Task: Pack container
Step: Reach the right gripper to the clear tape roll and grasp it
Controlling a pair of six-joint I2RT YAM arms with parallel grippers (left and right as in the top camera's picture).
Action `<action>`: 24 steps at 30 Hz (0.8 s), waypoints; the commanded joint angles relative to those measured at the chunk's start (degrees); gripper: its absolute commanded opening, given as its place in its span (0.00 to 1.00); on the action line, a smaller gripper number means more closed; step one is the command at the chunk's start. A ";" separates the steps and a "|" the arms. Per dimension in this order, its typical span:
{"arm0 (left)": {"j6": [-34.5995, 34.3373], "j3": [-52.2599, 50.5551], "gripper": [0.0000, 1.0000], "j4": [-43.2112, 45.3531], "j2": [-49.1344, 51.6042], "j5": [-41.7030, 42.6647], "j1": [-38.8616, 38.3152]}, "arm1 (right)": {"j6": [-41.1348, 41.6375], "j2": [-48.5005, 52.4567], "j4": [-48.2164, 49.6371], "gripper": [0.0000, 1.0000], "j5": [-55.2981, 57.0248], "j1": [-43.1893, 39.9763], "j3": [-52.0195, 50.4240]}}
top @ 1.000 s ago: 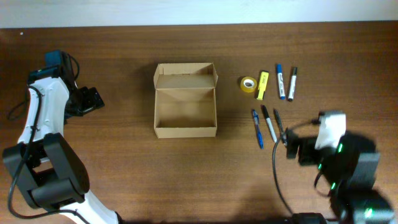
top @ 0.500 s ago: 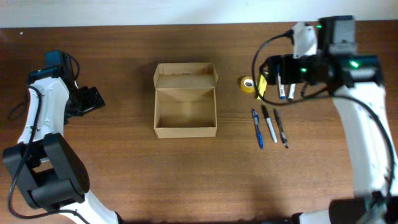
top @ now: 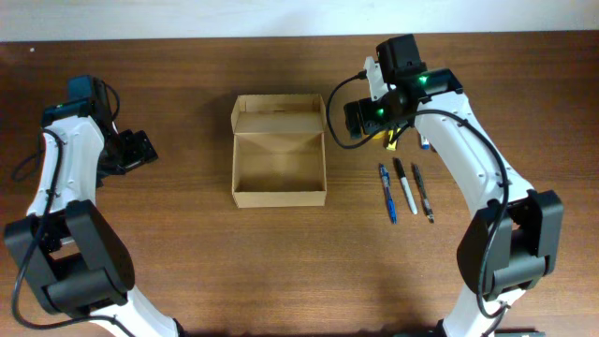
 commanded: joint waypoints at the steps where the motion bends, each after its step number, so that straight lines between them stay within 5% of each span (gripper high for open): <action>1: 0.68 -0.15 1.00 -0.04 -0.13 0.42 0.09 | 0.24 1.22 2.71 0.99 1.79 0.02 0.92; 4: 0.68 -0.15 1.00 -0.04 -0.13 0.42 0.09 | 0.24 2.19 4.70 1.00 1.77 0.04 0.92; 11: 0.68 -0.15 1.00 -0.04 -0.13 0.39 0.09 | 0.96 5.29 6.91 0.56 1.75 0.02 0.92; 24: 0.68 -0.15 1.00 -0.04 -0.13 0.42 0.09 | 1.86 10.86 7.19 0.56 1.77 0.02 0.92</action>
